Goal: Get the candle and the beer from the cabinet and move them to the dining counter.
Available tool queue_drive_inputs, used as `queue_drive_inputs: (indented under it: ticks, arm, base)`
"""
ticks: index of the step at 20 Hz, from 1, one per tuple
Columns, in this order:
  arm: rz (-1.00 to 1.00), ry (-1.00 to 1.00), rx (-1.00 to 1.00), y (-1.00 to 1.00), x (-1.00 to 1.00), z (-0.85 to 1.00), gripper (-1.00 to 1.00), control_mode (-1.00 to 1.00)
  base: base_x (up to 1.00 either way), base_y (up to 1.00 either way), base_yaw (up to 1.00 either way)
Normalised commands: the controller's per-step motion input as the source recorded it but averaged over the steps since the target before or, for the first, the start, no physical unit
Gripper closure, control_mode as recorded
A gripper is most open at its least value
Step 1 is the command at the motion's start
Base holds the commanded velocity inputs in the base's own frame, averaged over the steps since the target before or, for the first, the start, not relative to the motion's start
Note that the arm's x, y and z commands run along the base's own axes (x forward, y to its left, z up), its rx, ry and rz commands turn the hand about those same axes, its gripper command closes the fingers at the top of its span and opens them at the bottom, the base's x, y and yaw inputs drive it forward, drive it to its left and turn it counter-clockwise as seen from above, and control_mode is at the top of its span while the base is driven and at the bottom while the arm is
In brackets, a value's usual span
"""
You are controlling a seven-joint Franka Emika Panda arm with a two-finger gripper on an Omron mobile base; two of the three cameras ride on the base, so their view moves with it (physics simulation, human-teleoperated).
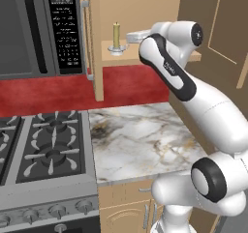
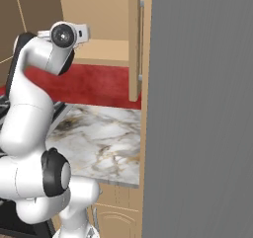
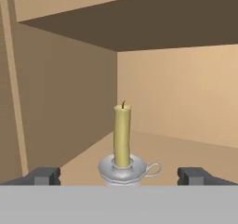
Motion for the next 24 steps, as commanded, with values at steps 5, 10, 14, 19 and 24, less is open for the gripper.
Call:
queue_drive_inputs:
  ticks: [5,10,14,19,24]
  arm:
    - [0.06,0.0,0.0,0.05,0.18,0.0,-1.0,-1.0]
    - [0.04,0.0,0.0,0.0,0.29,0.0,-1.0,-1.0]
    - [0.04,0.0,0.0,0.0,0.32,0.0,-1.0,-1.0]
    - [0.04,0.0,0.0,0.02,0.27,0.0,-1.0,-1.0]
    - [0.03,0.0,0.0,0.09,0.2,0.0,-1.0,-1.0]
  base:
    - [0.0,0.0,0.0]
    - [0.0,0.0,0.0]
    - [0.0,0.0,0.0]
    - [0.0,0.0,0.0]
    - [0.0,0.0,0.0]
